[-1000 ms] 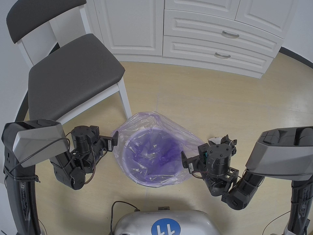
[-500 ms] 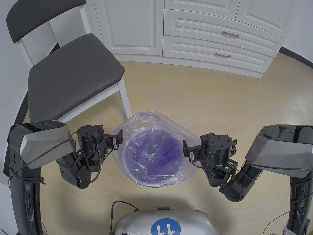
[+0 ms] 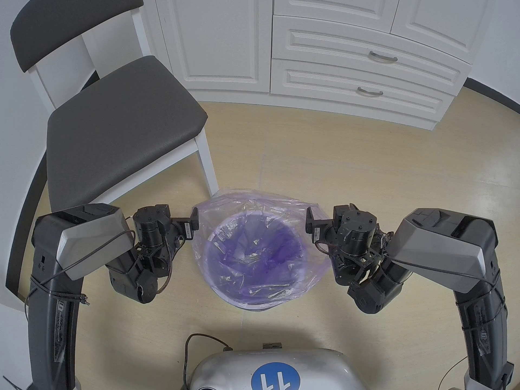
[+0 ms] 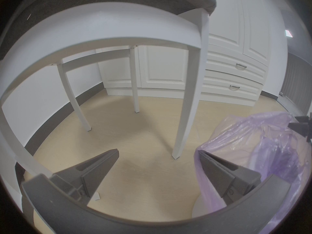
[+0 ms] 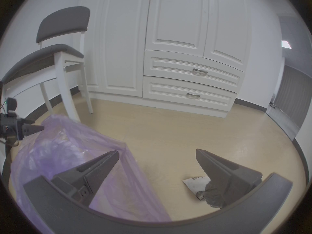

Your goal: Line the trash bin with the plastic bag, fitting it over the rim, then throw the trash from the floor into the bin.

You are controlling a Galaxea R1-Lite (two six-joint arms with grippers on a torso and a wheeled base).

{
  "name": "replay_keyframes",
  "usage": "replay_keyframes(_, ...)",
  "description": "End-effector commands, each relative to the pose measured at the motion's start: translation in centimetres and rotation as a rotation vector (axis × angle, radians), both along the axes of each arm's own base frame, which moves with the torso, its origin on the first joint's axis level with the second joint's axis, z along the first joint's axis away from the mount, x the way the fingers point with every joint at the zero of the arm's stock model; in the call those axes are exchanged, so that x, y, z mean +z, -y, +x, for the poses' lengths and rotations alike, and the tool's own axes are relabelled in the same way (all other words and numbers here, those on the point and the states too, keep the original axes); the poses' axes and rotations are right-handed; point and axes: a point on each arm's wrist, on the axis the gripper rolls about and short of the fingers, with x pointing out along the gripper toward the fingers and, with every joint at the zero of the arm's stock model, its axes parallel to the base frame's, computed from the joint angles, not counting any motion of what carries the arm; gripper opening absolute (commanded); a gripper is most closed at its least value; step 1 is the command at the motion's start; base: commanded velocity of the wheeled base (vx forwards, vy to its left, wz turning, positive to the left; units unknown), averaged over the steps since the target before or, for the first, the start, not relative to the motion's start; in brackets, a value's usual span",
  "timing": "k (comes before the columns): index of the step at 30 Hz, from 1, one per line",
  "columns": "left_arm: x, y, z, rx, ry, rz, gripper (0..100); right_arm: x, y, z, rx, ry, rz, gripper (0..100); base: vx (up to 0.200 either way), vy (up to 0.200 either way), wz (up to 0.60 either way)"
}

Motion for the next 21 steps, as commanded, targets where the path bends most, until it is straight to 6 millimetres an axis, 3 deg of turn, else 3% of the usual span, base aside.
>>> replay_keyframes(1, -0.7, 0.0, 1.1, 0.030, 0.017, -0.019, 100, -3.3, -0.2, 2.1, -0.020, -0.005, 0.032, 100, 0.000, 0.000, 0.00)
replay_keyframes(8, -2.5, 0.1, 1.5, 0.047, -0.006, -0.011, 100, -5.1, 0.2, 3.0, -0.037, -0.024, 0.033, 100, 0.000, 0.000, 0.00)
replay_keyframes(13, -3.9, -0.3, 0.1, 0.045, -0.102, 0.033, 100, -6.5, 0.7, 3.3, -0.052, -0.065, 0.009, 100, 0.000, 0.000, 0.00)
replay_keyframes(18, -2.6, -1.2, -1.5, 0.035, -0.165, 0.079, 100, -6.2, 1.0, 3.1, -0.057, -0.075, 0.003, 100, 0.000, 0.000, 0.00)
replay_keyframes(21, -0.8, -1.4, -1.8, 0.036, -0.131, 0.070, 100, -4.0, 1.3, 2.5, -0.055, -0.056, 0.014, 100, 0.000, 0.000, 0.00)
